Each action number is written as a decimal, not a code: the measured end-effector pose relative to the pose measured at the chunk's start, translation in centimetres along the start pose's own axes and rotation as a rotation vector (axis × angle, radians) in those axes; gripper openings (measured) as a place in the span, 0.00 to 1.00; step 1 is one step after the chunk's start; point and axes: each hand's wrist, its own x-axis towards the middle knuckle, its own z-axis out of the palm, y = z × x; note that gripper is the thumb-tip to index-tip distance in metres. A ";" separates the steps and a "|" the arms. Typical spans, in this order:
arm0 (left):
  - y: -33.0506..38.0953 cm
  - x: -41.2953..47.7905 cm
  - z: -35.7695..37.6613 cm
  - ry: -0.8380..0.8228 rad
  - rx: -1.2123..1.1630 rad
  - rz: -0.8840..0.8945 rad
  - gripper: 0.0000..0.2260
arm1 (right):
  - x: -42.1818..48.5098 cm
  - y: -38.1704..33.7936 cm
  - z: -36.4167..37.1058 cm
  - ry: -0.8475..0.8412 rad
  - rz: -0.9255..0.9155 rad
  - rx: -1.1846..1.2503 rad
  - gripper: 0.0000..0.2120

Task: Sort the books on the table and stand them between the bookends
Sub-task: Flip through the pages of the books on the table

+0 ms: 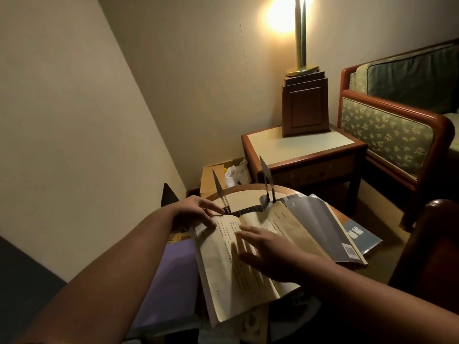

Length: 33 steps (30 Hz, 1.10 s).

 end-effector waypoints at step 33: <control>-2.9 -1.4 6.7 0.245 -0.467 0.031 0.18 | 0.6 -4.4 -7.2 0.276 -0.055 0.000 0.14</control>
